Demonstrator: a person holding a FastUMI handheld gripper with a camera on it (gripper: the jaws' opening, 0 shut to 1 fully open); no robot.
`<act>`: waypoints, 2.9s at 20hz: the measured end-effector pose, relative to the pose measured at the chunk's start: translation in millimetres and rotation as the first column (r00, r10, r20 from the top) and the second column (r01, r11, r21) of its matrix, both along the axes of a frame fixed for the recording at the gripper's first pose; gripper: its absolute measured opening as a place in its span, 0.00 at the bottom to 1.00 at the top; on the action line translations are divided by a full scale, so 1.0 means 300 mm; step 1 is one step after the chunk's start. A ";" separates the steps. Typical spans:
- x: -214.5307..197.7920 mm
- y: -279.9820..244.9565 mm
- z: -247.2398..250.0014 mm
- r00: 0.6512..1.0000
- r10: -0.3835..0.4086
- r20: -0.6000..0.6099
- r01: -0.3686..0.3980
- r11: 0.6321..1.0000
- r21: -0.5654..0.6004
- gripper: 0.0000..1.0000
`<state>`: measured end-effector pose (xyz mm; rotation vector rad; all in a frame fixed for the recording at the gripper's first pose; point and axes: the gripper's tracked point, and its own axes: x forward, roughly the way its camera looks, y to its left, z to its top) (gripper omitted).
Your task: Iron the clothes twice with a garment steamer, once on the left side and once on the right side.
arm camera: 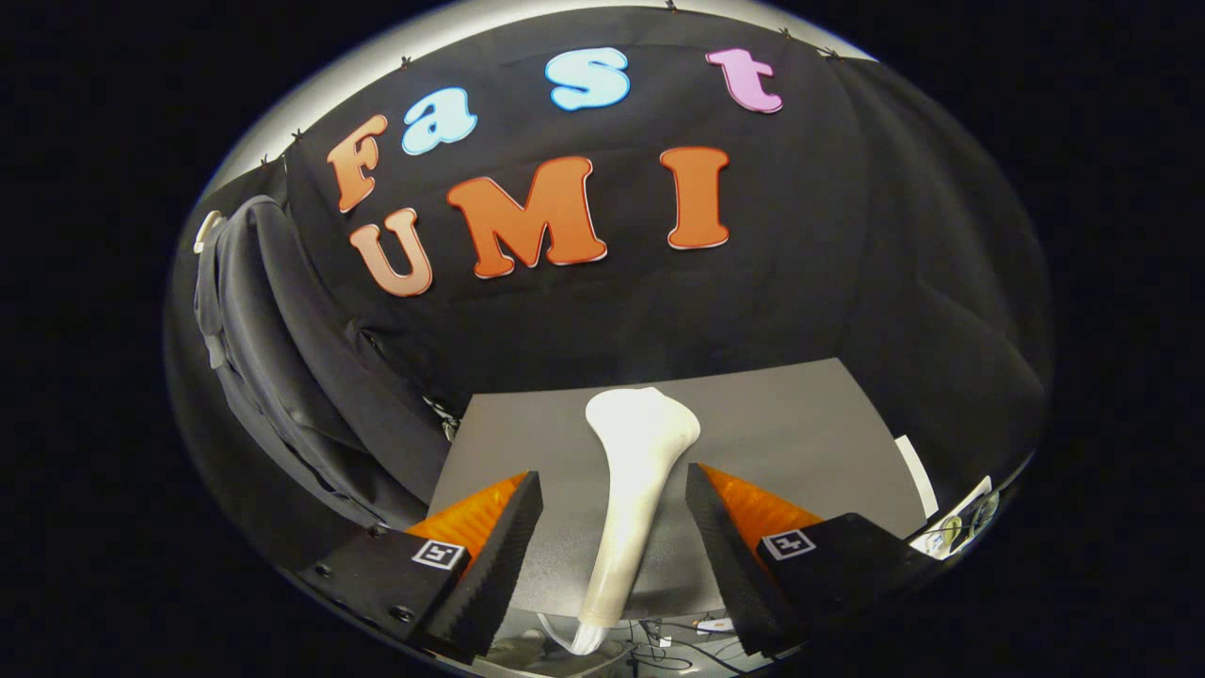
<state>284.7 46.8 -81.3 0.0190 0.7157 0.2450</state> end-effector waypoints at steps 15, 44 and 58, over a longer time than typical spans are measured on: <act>0.139 -0.071 -0.278 0.962 -0.102 -0.253 0.110 0.994 0.017 0.85; 0.051 -0.079 -0.111 0.971 -0.238 -0.023 0.239 0.968 0.081 0.51; -0.352 0.053 0.150 0.896 -0.328 0.301 0.281 0.941 0.188 0.51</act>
